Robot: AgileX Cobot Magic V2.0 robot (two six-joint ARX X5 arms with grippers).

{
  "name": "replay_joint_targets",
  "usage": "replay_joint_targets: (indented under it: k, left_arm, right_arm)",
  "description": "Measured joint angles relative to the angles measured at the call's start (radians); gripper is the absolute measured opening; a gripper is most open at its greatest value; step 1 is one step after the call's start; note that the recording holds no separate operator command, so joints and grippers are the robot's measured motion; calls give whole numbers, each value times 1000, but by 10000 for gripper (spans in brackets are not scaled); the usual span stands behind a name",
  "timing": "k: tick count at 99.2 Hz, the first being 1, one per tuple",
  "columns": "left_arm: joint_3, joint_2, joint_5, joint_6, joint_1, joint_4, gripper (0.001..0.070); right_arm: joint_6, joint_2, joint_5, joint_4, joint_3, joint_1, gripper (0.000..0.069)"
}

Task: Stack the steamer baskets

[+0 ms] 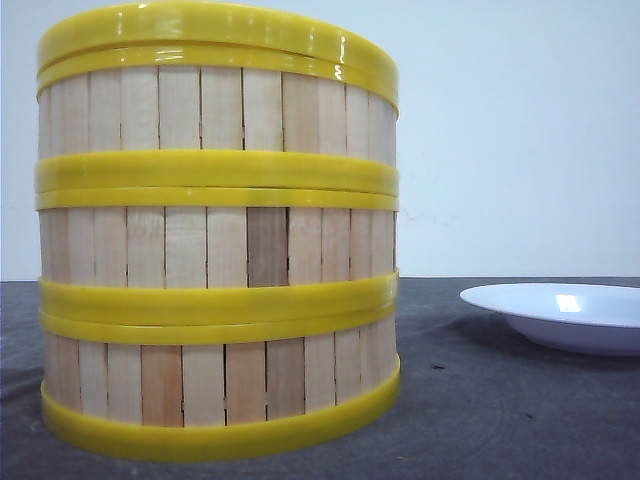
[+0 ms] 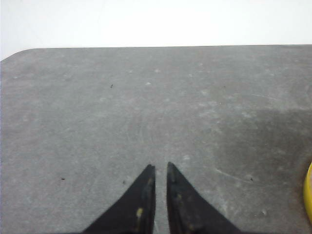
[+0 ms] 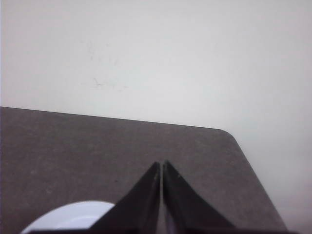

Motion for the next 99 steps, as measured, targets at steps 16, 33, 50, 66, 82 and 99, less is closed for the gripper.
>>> replay_joint_targets:
  k: [16,33,50,66,82,99]
  left_arm:
    - [0,0,0,0,0,0,15]
    - [0,0,0,0,0,0,15]
    - [0,0,0,0,0,0,15]
    - [0,0,0,0,0,0,15]
    - [0,0,0,0,0,0,15]
    - [0,0,0,0,0,0,15]
  right_arm:
    - [31,-108,0,69,-197,-21,4]
    - [92,-223,0,114,-377,-40,4]
    - [148,-324,0,117,-507,-46,4]
    - [165,-400,0,119,-576,-46,4]
    - [167,-443,0,121,-612,-46,4]
    - [167,-480,-1,120,-640,-46,4]
